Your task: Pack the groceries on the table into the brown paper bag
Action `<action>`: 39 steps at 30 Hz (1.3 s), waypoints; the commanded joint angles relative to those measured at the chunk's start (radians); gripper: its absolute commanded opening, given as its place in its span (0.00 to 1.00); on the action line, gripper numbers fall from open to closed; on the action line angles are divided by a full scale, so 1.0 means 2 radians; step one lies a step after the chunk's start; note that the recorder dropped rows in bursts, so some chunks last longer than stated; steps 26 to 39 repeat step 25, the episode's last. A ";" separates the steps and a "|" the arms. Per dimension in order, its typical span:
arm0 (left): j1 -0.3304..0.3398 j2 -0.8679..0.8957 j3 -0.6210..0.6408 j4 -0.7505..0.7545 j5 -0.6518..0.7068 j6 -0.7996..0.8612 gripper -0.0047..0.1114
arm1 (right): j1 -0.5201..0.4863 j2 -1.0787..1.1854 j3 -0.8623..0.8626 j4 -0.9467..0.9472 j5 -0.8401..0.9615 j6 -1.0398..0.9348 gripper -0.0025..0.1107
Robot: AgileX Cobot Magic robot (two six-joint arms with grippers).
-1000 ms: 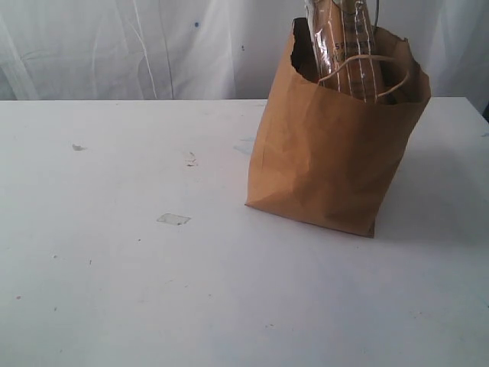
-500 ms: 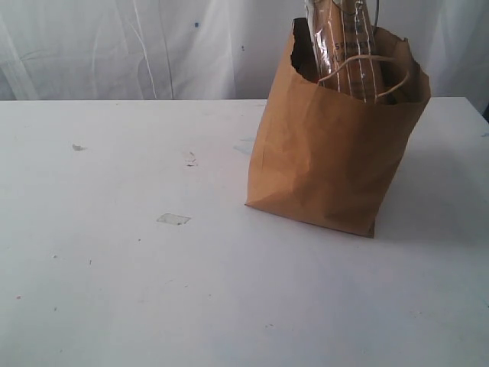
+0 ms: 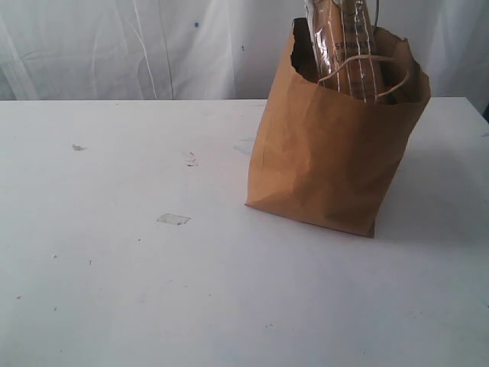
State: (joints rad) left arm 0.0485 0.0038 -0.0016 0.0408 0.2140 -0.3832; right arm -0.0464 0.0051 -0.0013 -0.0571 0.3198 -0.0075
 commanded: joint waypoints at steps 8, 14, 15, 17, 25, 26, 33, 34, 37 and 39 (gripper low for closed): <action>-0.001 -0.002 0.001 -0.003 -0.002 0.059 0.04 | 0.002 -0.003 0.001 0.001 -0.003 -0.004 0.02; -0.001 -0.002 0.001 -0.003 -0.004 0.061 0.04 | 0.002 -0.003 0.001 0.001 -0.003 -0.004 0.02; -0.001 -0.002 0.001 -0.003 -0.004 0.061 0.04 | 0.002 -0.003 0.001 0.001 -0.003 -0.004 0.02; -0.001 -0.002 0.001 -0.003 -0.004 0.061 0.04 | 0.002 -0.003 0.001 0.001 -0.003 -0.004 0.02; -0.001 -0.002 0.001 -0.003 -0.004 0.061 0.04 | 0.002 -0.003 0.001 0.001 -0.003 -0.004 0.02; -0.001 -0.002 0.001 -0.003 -0.004 0.061 0.04 | 0.002 -0.003 0.001 0.001 -0.003 -0.004 0.02; -0.001 -0.002 0.001 -0.003 -0.004 0.061 0.04 | 0.002 -0.003 0.001 0.001 -0.003 -0.004 0.02; -0.001 -0.002 0.001 -0.003 -0.004 0.061 0.04 | 0.002 -0.003 0.001 0.001 -0.003 -0.004 0.02; -0.001 -0.002 0.001 -0.003 -0.004 0.061 0.04 | 0.002 -0.003 0.001 0.001 -0.003 -0.004 0.02; -0.001 -0.002 0.001 -0.003 -0.004 0.061 0.04 | 0.002 -0.003 0.001 0.001 -0.003 -0.004 0.02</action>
